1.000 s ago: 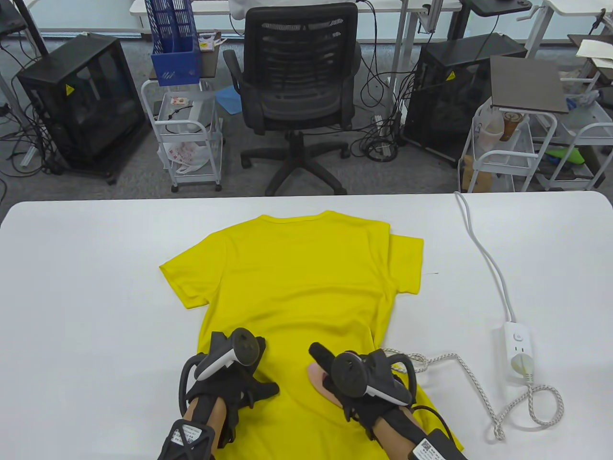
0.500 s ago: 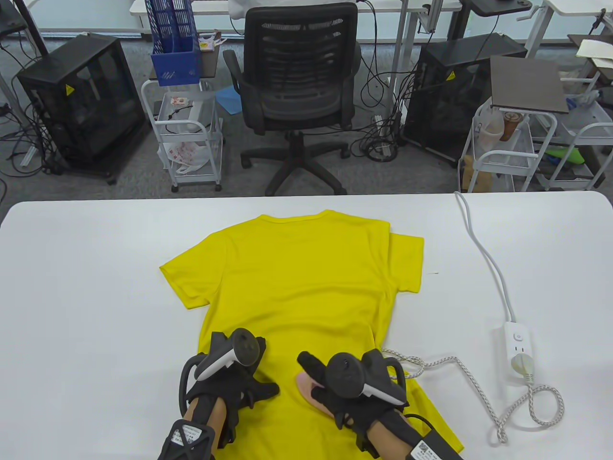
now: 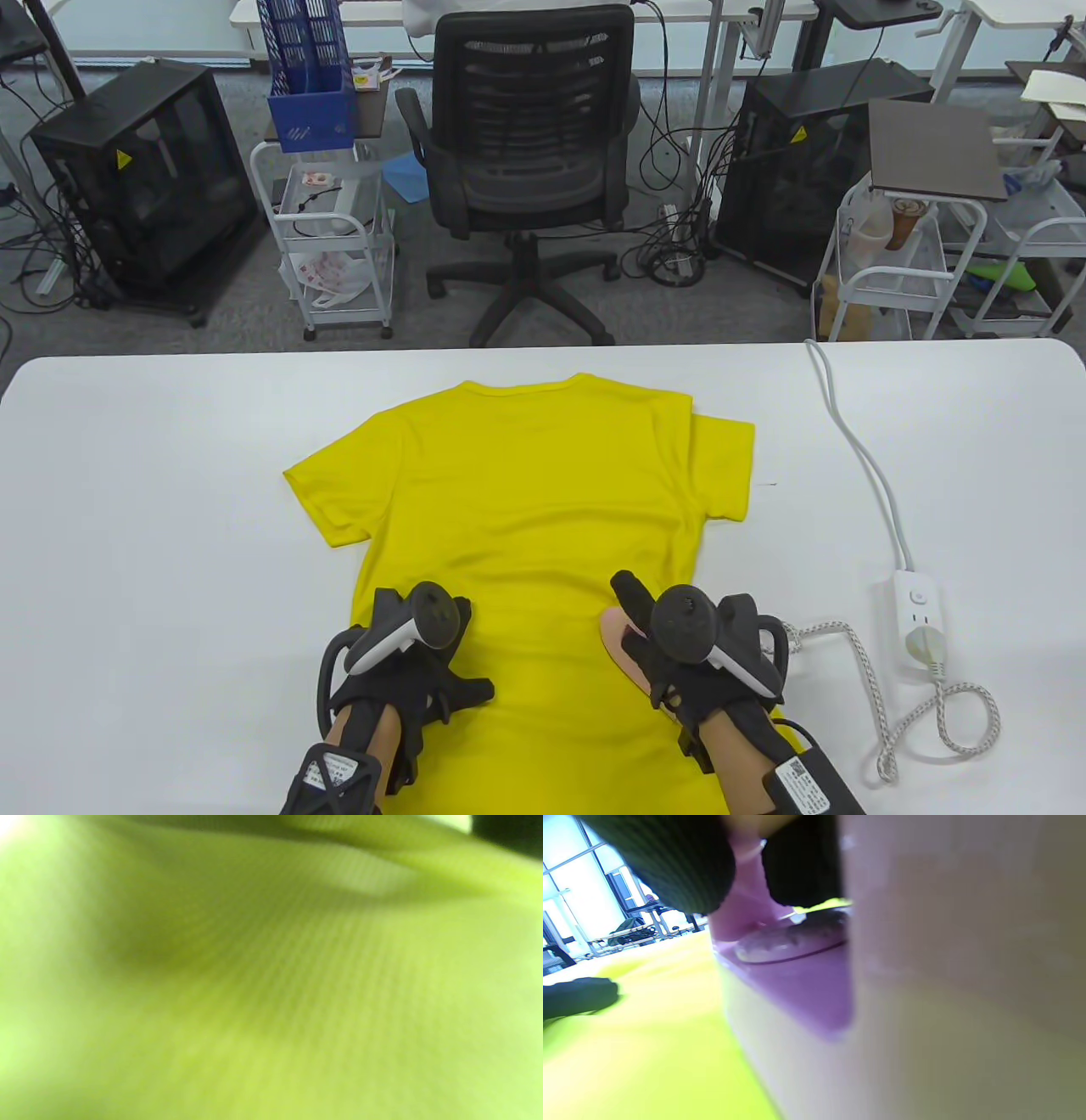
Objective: Iron t-shirt with electric iron on table
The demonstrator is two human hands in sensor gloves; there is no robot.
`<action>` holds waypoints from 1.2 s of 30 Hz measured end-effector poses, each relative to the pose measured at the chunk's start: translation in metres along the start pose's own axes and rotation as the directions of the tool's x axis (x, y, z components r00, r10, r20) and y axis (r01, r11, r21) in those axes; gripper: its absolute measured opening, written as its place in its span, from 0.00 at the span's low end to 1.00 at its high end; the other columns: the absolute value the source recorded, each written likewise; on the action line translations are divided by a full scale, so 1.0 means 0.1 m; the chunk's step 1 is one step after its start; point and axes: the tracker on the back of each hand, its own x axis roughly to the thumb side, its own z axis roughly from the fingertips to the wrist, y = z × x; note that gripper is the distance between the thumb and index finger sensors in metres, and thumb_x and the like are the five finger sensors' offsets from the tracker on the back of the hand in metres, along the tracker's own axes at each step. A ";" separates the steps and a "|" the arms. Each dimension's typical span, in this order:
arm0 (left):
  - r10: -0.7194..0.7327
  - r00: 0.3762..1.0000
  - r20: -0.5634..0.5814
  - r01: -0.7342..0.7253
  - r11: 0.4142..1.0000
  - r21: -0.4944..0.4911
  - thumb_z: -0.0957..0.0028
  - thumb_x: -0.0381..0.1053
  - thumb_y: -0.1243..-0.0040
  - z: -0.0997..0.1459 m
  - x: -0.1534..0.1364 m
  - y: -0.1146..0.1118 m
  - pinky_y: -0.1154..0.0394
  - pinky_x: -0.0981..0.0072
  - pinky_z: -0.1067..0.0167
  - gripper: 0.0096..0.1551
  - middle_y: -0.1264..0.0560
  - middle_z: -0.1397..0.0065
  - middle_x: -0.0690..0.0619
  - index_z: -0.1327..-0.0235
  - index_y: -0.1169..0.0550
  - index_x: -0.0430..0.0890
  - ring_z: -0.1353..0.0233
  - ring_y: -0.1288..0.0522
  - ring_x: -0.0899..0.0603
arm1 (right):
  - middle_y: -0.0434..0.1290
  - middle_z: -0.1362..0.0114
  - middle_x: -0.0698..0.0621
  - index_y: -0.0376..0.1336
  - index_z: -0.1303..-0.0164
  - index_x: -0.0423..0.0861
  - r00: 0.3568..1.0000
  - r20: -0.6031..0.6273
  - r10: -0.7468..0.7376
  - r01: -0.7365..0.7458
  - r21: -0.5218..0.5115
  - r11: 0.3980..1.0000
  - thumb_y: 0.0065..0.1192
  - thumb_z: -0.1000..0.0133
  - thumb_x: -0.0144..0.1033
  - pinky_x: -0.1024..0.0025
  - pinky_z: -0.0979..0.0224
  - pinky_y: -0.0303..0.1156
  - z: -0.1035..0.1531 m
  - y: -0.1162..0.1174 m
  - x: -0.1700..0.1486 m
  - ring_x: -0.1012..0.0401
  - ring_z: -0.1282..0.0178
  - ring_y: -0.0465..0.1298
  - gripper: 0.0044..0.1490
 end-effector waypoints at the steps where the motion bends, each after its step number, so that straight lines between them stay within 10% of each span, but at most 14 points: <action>1: 0.001 1.000 0.001 -0.001 1.000 0.001 0.63 0.81 0.41 0.00 0.00 0.00 0.60 0.21 0.29 0.64 0.70 0.17 0.53 0.25 0.63 0.68 0.17 0.72 0.32 | 0.77 0.48 0.47 0.51 0.27 0.72 0.999 0.031 0.029 -0.029 0.010 1.000 0.70 0.50 0.53 0.55 0.57 0.78 0.01 0.02 0.08 0.57 0.69 0.81 0.43; 9: 0.001 1.000 -0.001 -0.001 1.000 -0.001 0.63 0.81 0.41 0.01 -0.01 0.00 0.60 0.22 0.29 0.64 0.70 0.17 0.54 0.24 0.62 0.68 0.17 0.72 0.32 | 0.77 0.48 0.47 0.50 0.28 0.74 0.952 0.288 0.101 -0.118 0.041 0.992 0.70 0.51 0.53 0.55 0.57 0.78 0.21 0.27 0.83 0.57 0.68 0.81 0.43; 18: 0.002 1.000 0.005 -0.002 1.000 -0.004 0.63 0.81 0.41 0.00 0.00 -0.01 0.60 0.21 0.30 0.64 0.71 0.18 0.53 0.24 0.62 0.68 0.17 0.72 0.32 | 0.77 0.48 0.47 0.51 0.28 0.73 0.998 -0.036 0.045 -0.047 -0.048 0.998 0.70 0.51 0.53 0.55 0.57 0.78 0.00 -0.02 -0.05 0.57 0.69 0.81 0.43; 28: 0.006 1.000 -0.003 -0.006 1.000 0.002 0.64 0.81 0.40 0.00 -0.01 0.00 0.60 0.22 0.29 0.64 0.70 0.18 0.54 0.24 0.61 0.68 0.17 0.72 0.33 | 0.77 0.47 0.47 0.51 0.28 0.74 0.946 0.324 -0.003 -0.043 0.134 0.990 0.69 0.51 0.54 0.55 0.57 0.78 0.23 0.29 0.85 0.57 0.68 0.81 0.42; 36: 0.032 0.999 -0.014 -0.032 0.999 -0.006 0.65 0.80 0.38 0.01 -0.04 0.01 0.61 0.21 0.29 0.65 0.70 0.18 0.54 0.24 0.61 0.68 0.17 0.72 0.33 | 0.77 0.47 0.47 0.50 0.28 0.74 0.994 0.036 0.101 -0.100 -0.022 0.995 0.69 0.51 0.53 0.54 0.57 0.78 0.03 0.06 0.22 0.57 0.68 0.81 0.44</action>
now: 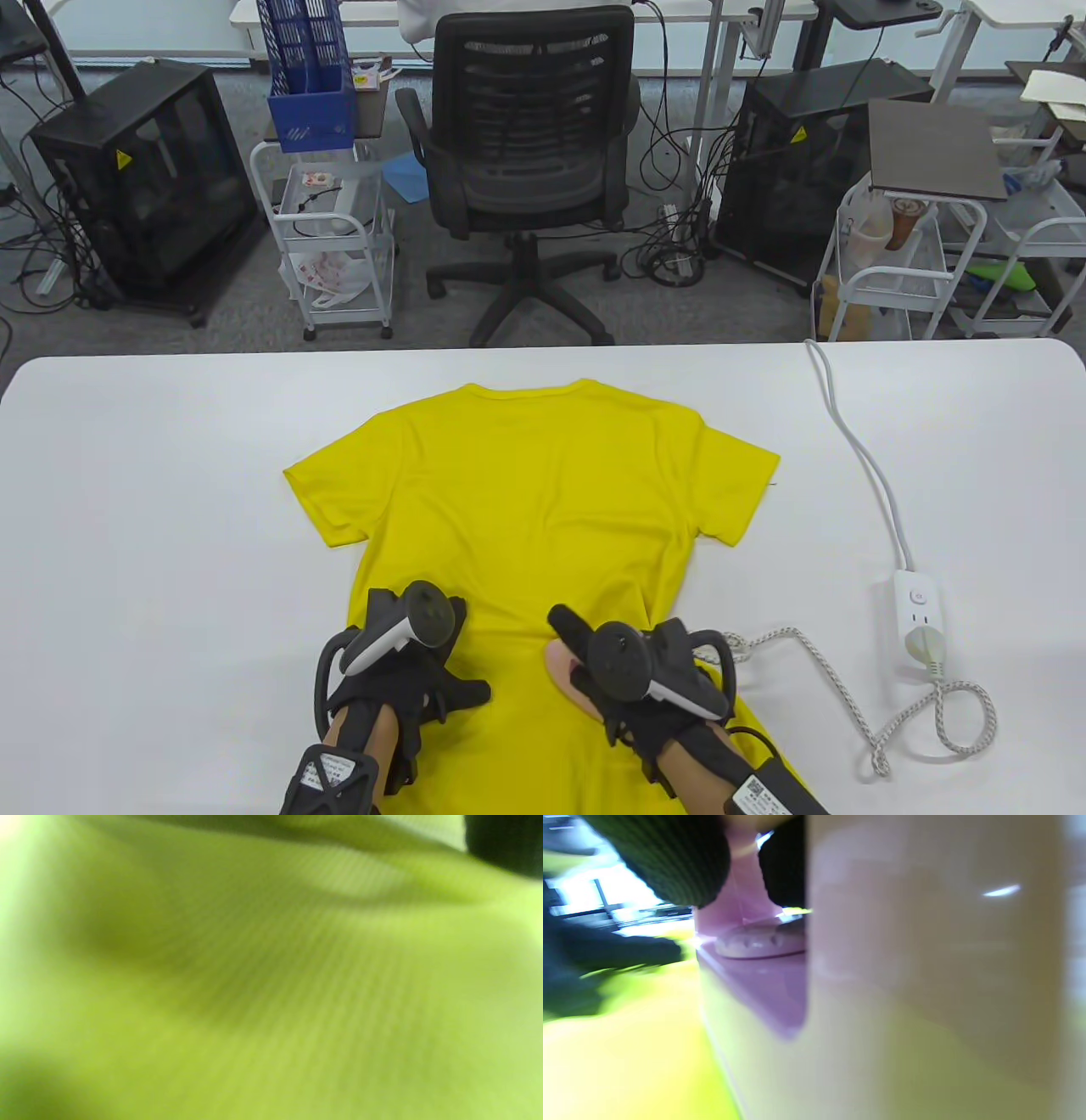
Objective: Iron t-shirt with electric iron on table
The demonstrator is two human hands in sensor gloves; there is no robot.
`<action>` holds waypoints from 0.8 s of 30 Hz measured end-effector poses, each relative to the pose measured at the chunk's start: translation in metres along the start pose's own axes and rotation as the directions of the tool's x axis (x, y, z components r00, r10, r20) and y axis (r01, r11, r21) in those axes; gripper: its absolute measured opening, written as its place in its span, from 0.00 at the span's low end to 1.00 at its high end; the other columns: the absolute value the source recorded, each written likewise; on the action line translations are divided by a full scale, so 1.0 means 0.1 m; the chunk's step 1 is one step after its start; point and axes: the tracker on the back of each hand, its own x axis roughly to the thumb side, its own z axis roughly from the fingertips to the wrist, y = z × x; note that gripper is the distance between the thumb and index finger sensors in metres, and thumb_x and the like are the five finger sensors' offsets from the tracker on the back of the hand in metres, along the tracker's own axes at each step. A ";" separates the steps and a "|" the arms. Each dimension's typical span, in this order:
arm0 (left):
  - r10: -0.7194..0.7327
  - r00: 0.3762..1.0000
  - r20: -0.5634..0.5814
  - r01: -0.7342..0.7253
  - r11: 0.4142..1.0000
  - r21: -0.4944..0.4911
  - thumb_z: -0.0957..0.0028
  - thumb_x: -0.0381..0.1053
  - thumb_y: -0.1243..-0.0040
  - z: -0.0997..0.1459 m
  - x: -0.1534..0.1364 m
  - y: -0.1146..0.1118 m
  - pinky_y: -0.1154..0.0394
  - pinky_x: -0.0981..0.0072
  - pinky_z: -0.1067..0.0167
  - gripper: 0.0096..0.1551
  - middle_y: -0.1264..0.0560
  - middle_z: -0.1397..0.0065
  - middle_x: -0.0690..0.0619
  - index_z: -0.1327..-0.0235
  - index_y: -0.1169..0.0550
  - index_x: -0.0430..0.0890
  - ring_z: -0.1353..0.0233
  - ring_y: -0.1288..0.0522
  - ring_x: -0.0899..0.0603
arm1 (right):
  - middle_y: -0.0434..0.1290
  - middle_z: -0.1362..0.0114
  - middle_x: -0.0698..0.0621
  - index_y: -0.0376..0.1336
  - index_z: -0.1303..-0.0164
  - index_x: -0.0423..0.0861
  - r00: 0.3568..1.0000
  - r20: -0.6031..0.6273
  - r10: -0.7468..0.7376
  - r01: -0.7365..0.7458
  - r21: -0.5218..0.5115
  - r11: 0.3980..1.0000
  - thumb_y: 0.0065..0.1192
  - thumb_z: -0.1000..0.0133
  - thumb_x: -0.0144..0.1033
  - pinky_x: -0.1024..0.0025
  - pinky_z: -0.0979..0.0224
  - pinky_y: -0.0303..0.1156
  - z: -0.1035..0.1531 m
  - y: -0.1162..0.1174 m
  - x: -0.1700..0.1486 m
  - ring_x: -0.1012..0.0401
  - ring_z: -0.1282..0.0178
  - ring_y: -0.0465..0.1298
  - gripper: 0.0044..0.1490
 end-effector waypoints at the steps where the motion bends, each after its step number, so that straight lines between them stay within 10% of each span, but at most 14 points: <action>1: 0.000 1.000 0.000 0.000 1.000 -0.002 0.65 0.80 0.38 0.00 0.00 0.00 0.61 0.21 0.29 0.65 0.70 0.18 0.54 0.24 0.61 0.68 0.17 0.72 0.32 | 0.77 0.47 0.47 0.50 0.28 0.74 0.998 -0.055 -0.011 0.011 -0.012 1.000 0.70 0.51 0.53 0.54 0.57 0.78 -0.02 -0.03 -0.14 0.57 0.68 0.81 0.44; 7: -0.010 1.000 0.001 0.010 1.000 -0.010 0.65 0.80 0.38 -0.01 0.02 0.01 0.60 0.21 0.29 0.65 0.71 0.18 0.53 0.24 0.61 0.68 0.17 0.72 0.32 | 0.78 0.48 0.46 0.51 0.28 0.73 0.993 -0.085 -0.078 0.078 -0.003 0.997 0.70 0.51 0.52 0.54 0.58 0.78 -0.04 -0.07 -0.31 0.57 0.69 0.81 0.43; 16: 0.005 1.000 0.009 -0.005 1.000 -0.010 0.62 0.79 0.39 -0.01 0.00 0.01 0.61 0.21 0.29 0.62 0.71 0.18 0.54 0.24 0.60 0.69 0.17 0.73 0.32 | 0.77 0.48 0.47 0.50 0.28 0.73 0.982 0.191 -0.005 -0.007 0.063 0.998 0.70 0.51 0.53 0.54 0.57 0.78 0.17 0.11 0.53 0.57 0.68 0.81 0.44; 24: 0.004 1.000 0.011 -0.004 1.000 0.002 0.55 0.76 0.46 -0.01 0.00 0.00 0.61 0.22 0.29 0.53 0.70 0.18 0.54 0.24 0.60 0.70 0.17 0.73 0.33 | 0.78 0.48 0.47 0.50 0.28 0.73 0.992 -0.126 -0.020 0.015 -0.043 0.999 0.70 0.51 0.53 0.55 0.58 0.78 0.01 -0.07 -0.31 0.57 0.69 0.81 0.43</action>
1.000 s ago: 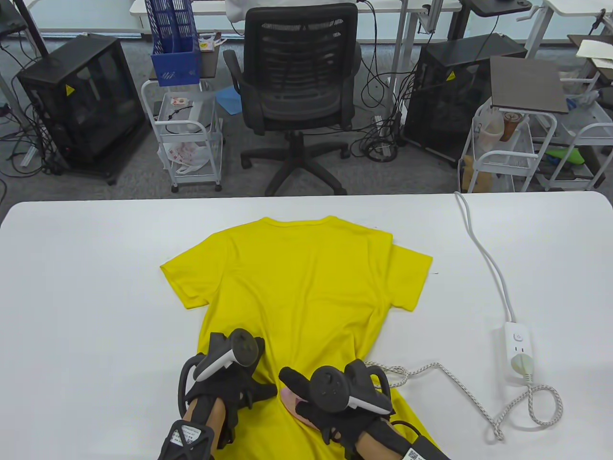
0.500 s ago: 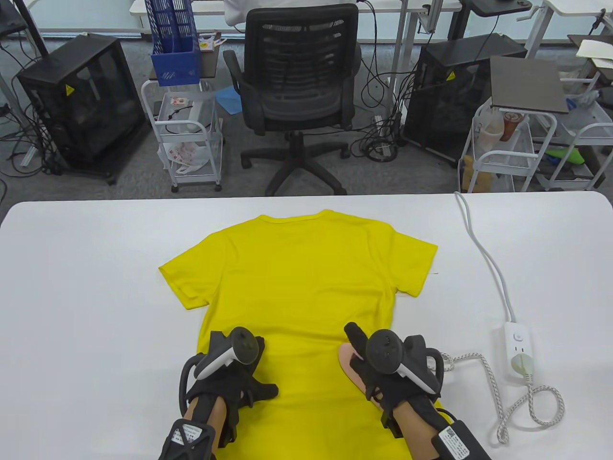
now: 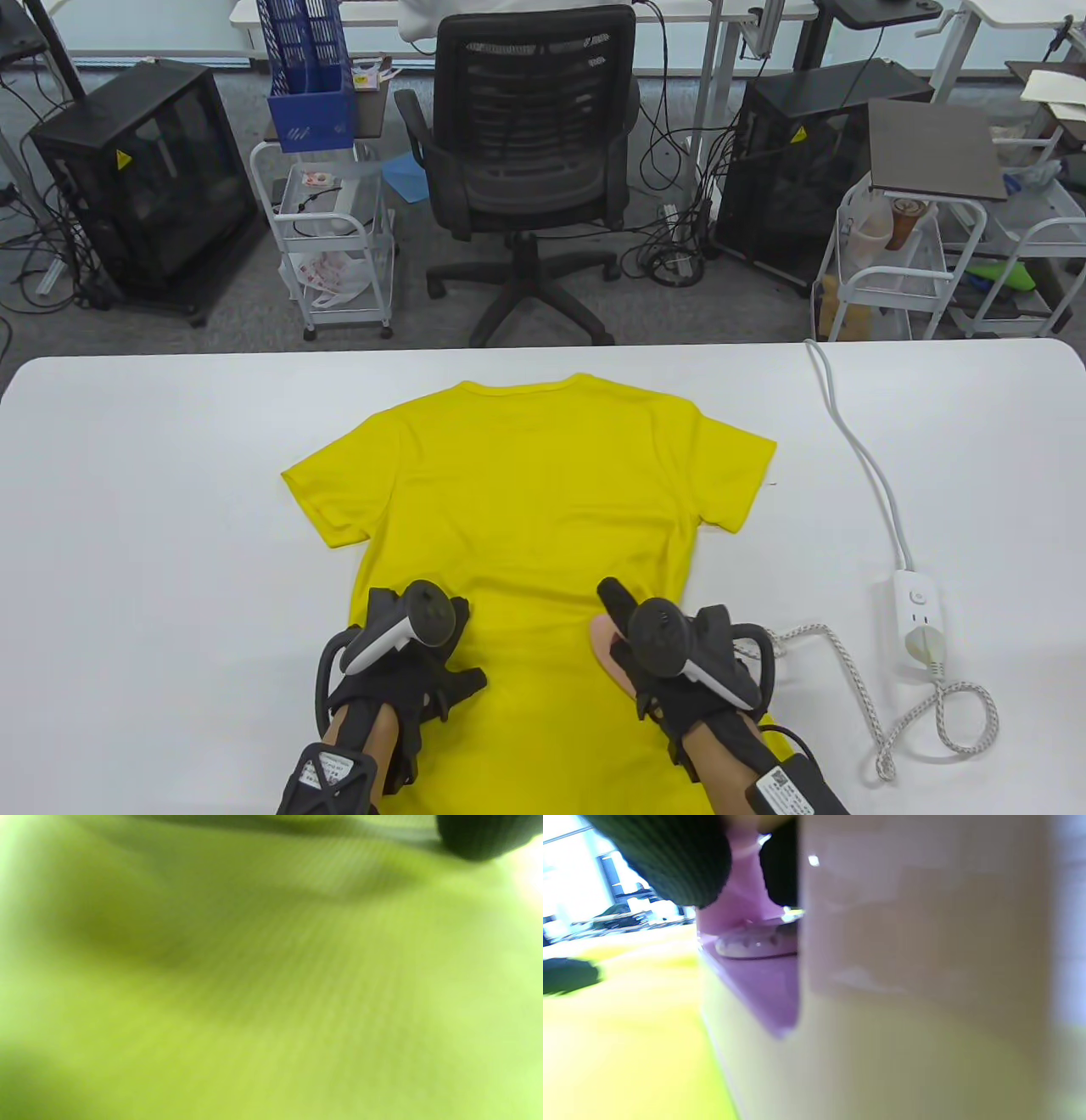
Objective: Iron t-shirt with electric iron on table
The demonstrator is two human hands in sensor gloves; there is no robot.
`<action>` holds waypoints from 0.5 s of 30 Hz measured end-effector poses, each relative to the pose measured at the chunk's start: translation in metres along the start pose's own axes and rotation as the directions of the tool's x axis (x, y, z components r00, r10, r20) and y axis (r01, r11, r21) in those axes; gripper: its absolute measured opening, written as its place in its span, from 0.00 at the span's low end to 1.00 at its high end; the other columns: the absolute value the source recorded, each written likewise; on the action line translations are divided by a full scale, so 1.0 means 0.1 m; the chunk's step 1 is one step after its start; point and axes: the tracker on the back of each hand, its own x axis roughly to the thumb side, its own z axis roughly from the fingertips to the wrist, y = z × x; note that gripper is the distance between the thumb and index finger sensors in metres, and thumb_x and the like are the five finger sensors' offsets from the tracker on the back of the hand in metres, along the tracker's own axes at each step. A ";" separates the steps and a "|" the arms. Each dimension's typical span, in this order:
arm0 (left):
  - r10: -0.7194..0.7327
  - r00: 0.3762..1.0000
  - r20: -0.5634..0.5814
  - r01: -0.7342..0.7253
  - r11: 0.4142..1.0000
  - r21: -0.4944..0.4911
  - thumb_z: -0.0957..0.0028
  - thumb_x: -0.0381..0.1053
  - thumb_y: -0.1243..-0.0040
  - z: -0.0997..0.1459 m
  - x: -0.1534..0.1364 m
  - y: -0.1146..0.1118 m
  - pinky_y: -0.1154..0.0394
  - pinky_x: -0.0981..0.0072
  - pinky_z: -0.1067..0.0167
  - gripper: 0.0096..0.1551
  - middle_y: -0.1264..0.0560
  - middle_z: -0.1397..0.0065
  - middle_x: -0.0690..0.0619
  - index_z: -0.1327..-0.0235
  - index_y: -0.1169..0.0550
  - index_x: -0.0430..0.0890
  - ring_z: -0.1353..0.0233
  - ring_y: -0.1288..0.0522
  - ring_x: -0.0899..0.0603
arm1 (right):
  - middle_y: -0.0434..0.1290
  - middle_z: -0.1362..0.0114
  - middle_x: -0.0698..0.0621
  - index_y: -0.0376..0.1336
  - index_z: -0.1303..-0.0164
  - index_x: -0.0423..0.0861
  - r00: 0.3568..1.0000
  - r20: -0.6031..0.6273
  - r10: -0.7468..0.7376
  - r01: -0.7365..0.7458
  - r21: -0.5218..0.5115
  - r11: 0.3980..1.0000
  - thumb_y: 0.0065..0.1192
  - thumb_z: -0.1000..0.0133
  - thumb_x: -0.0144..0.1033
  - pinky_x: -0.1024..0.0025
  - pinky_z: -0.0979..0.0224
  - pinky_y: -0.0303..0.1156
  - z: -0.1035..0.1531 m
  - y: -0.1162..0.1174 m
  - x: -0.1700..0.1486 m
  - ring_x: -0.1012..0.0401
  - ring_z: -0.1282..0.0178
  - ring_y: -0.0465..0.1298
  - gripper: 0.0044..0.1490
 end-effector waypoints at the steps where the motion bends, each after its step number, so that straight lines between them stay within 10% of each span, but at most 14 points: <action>1: 0.000 1.000 0.001 0.000 1.000 0.001 0.55 0.76 0.47 0.00 0.00 0.00 0.61 0.22 0.29 0.53 0.70 0.18 0.54 0.24 0.60 0.70 0.17 0.73 0.33 | 0.78 0.48 0.47 0.50 0.28 0.73 1.000 -0.001 -0.027 0.027 0.011 1.000 0.70 0.51 0.53 0.55 0.58 0.78 0.00 -0.02 -0.04 0.57 0.69 0.81 0.43; 10: 0.009 1.000 -0.002 -0.009 1.000 0.003 0.55 0.75 0.45 0.00 0.01 0.00 0.61 0.22 0.29 0.53 0.69 0.17 0.55 0.24 0.59 0.70 0.17 0.72 0.33 | 0.77 0.47 0.47 0.50 0.28 0.74 0.930 0.362 -0.066 0.006 0.166 0.986 0.69 0.51 0.53 0.54 0.56 0.78 0.24 0.17 0.73 0.57 0.68 0.81 0.43; 15: 0.012 1.000 -0.006 -0.012 1.000 0.008 0.56 0.76 0.43 0.00 0.00 0.00 0.61 0.23 0.28 0.55 0.69 0.17 0.55 0.24 0.58 0.70 0.17 0.72 0.34 | 0.77 0.47 0.47 0.50 0.29 0.74 0.932 0.363 0.017 -0.053 0.091 0.994 0.70 0.52 0.53 0.54 0.56 0.78 0.26 0.16 0.76 0.57 0.68 0.81 0.43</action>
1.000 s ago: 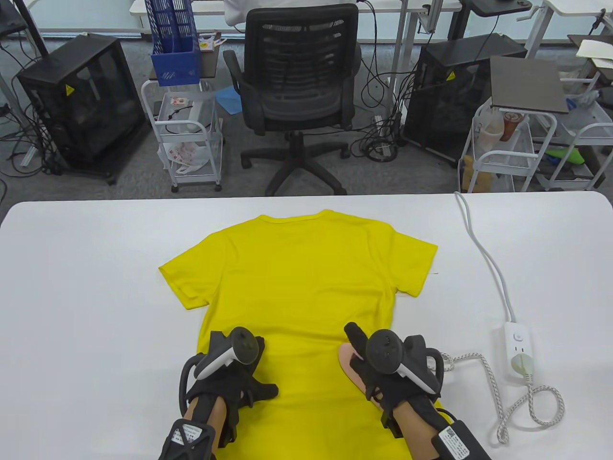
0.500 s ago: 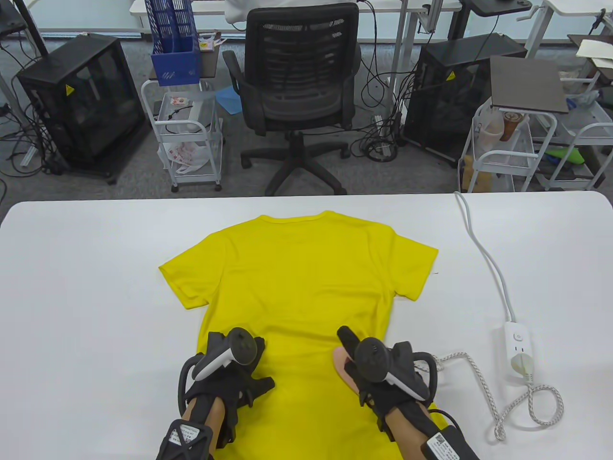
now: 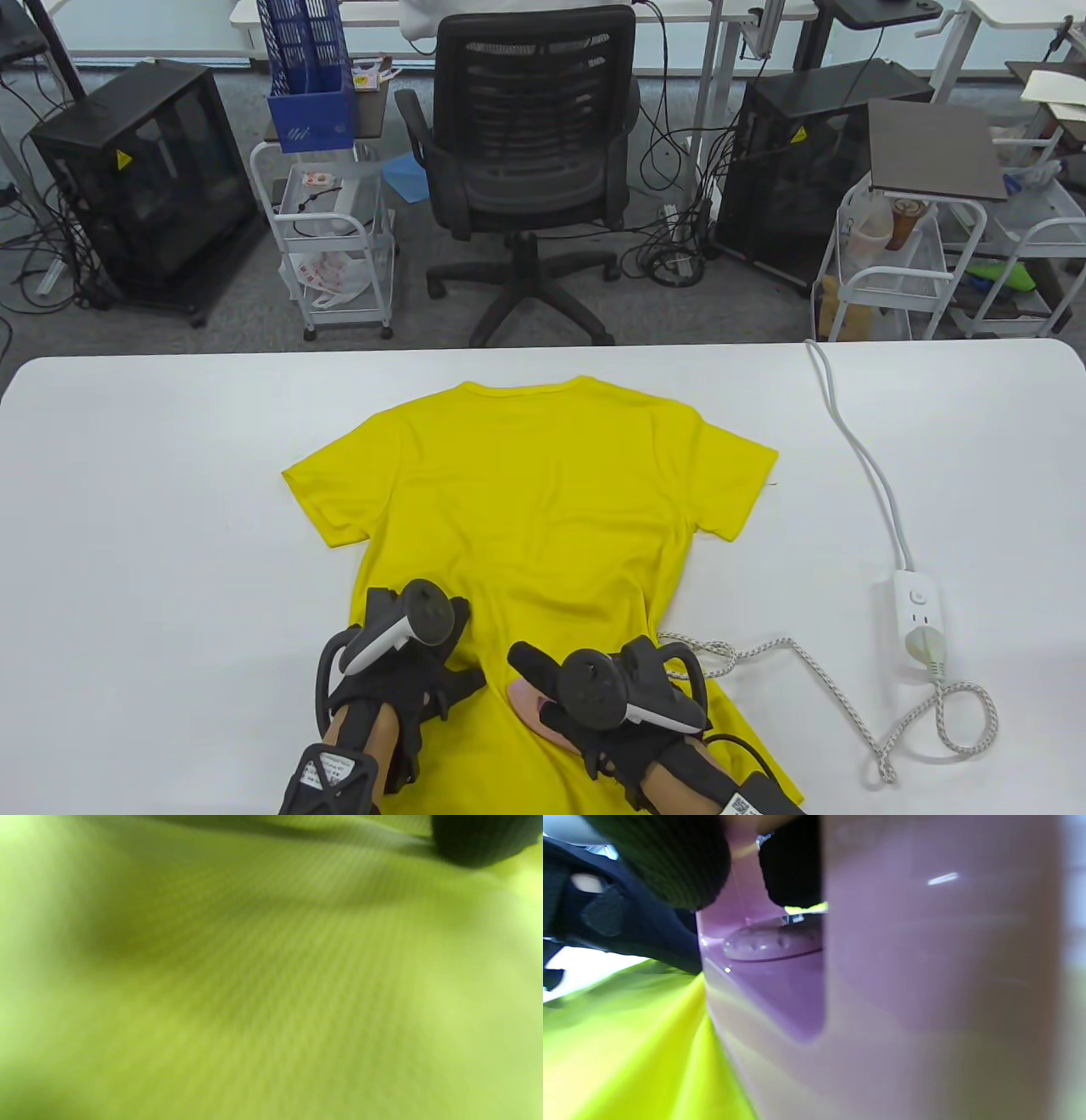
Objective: Iron t-shirt with electric iron on table
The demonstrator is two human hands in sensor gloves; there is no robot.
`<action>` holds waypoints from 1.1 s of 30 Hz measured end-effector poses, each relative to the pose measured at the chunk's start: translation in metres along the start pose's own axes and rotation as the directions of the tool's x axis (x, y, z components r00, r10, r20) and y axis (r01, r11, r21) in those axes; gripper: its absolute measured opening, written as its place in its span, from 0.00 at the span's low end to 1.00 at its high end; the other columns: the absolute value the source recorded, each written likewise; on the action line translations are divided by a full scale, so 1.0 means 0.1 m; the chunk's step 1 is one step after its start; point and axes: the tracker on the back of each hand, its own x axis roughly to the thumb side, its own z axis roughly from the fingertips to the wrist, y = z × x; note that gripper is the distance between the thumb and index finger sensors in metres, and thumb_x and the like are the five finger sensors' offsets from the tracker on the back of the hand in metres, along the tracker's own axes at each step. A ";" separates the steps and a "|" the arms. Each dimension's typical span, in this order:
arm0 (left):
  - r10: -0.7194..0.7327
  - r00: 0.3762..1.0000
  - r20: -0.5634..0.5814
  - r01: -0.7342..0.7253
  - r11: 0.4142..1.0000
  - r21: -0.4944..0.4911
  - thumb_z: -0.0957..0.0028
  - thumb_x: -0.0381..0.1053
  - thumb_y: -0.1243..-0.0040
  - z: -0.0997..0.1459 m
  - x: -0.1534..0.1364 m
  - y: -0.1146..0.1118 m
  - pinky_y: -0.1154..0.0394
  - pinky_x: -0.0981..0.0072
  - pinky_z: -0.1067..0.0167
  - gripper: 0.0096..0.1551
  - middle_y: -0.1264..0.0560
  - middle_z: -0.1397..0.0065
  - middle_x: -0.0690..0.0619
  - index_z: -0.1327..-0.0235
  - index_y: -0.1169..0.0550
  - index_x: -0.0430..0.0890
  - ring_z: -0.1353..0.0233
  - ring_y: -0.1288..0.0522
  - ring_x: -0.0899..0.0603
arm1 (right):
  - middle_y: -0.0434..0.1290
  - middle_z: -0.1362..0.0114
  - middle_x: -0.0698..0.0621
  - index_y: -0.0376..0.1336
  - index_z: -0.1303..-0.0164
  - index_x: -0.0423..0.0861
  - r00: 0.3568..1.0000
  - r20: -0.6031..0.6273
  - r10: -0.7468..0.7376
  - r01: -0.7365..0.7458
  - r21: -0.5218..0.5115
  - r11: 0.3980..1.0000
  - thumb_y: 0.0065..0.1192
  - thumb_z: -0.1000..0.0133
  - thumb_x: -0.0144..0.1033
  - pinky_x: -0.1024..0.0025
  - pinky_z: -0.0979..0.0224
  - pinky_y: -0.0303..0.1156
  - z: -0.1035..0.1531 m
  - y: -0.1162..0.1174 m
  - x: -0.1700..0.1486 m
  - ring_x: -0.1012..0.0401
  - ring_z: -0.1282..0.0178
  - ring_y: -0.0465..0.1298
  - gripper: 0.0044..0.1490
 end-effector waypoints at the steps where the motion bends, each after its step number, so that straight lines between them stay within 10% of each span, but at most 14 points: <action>1: -0.002 1.000 -0.002 0.002 1.000 0.001 0.56 0.76 0.43 0.00 0.00 0.00 0.61 0.23 0.28 0.55 0.69 0.17 0.55 0.24 0.58 0.70 0.16 0.72 0.34 | 0.77 0.47 0.47 0.50 0.29 0.74 0.999 -0.046 0.011 -0.012 -0.019 1.000 0.70 0.52 0.53 0.54 0.57 0.78 0.00 -0.02 -0.10 0.57 0.68 0.81 0.43; 8: -0.011 1.000 0.000 0.011 1.000 -0.003 0.58 0.77 0.42 0.00 0.00 0.01 0.60 0.23 0.28 0.57 0.69 0.17 0.55 0.24 0.59 0.70 0.17 0.72 0.33 | 0.78 0.48 0.47 0.51 0.28 0.73 0.935 -0.333 -0.120 0.090 -0.104 0.990 0.70 0.51 0.53 0.55 0.57 0.78 0.07 -0.17 -0.93 0.57 0.68 0.81 0.43; 19: -0.010 1.000 0.000 0.010 1.000 -0.003 0.59 0.78 0.41 0.00 -0.01 0.00 0.60 0.23 0.28 0.58 0.69 0.17 0.55 0.24 0.59 0.70 0.17 0.72 0.33 | 0.77 0.47 0.47 0.50 0.28 0.74 0.999 -0.006 -0.044 0.045 0.033 0.998 0.69 0.51 0.53 0.54 0.56 0.78 -0.02 0.03 0.08 0.56 0.67 0.81 0.43; 29: -0.014 1.000 -0.005 0.014 1.000 -0.017 0.61 0.79 0.39 0.00 -0.01 0.01 0.60 0.22 0.28 0.61 0.70 0.17 0.54 0.24 0.59 0.70 0.17 0.72 0.32 | 0.77 0.48 0.47 0.50 0.27 0.73 0.926 -0.370 -0.076 0.042 -0.099 0.994 0.70 0.51 0.53 0.54 0.57 0.78 0.06 -0.17 -0.90 0.57 0.68 0.81 0.43; 33: -0.024 1.000 0.006 0.024 0.999 -0.041 0.62 0.79 0.38 0.01 0.00 0.01 0.60 0.22 0.29 0.62 0.71 0.17 0.53 0.24 0.60 0.71 0.18 0.73 0.31 | 0.77 0.47 0.46 0.50 0.27 0.73 0.942 -0.329 -0.071 0.051 -0.071 0.996 0.70 0.50 0.52 0.54 0.57 0.78 0.05 -0.16 -0.77 0.56 0.68 0.81 0.43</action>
